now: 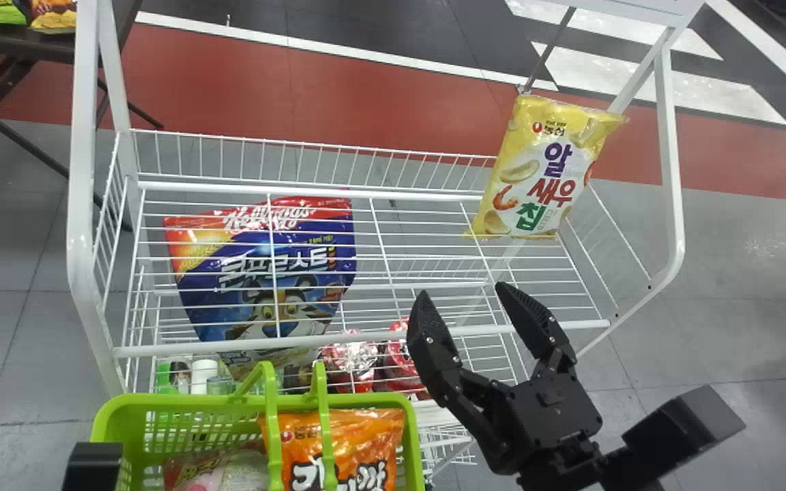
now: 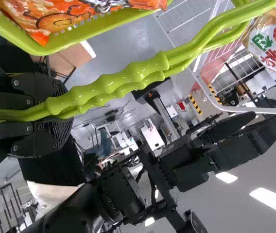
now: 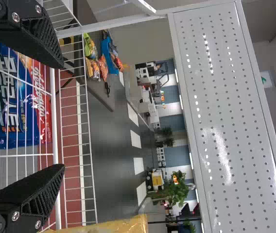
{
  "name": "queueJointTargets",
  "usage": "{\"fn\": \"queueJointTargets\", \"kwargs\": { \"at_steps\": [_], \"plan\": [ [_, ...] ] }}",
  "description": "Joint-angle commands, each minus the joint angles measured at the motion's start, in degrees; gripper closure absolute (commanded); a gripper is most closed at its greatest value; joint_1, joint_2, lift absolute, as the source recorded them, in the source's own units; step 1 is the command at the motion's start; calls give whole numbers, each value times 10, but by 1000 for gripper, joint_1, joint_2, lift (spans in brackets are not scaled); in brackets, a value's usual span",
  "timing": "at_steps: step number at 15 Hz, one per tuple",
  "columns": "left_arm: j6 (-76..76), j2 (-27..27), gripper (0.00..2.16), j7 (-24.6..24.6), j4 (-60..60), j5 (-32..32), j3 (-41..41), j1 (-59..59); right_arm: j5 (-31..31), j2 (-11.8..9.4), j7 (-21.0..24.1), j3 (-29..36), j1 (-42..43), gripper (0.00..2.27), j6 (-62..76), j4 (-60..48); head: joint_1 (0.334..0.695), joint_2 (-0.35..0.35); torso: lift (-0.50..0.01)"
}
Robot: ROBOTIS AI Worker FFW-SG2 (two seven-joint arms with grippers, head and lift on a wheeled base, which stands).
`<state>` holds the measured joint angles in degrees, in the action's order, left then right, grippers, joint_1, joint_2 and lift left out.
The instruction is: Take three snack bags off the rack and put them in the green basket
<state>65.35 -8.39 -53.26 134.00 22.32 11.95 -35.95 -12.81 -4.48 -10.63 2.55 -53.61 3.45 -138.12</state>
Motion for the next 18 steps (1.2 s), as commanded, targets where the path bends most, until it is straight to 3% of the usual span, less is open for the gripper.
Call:
{"fn": "queueJointTargets", "kwargs": {
  "at_steps": [1, 18],
  "plan": [
    [0, 0, 1231, 0, -1, 2, 0, 0, 0, 0, 0, 1, 0, 87, 3, 0, 695, -350, -22],
    [-2, 3, 1231, -2, -8, 3, -1, 1, -1, 0, -4, 4, 1, 87, 27, 6, 695, -350, -22]
  ]
}}
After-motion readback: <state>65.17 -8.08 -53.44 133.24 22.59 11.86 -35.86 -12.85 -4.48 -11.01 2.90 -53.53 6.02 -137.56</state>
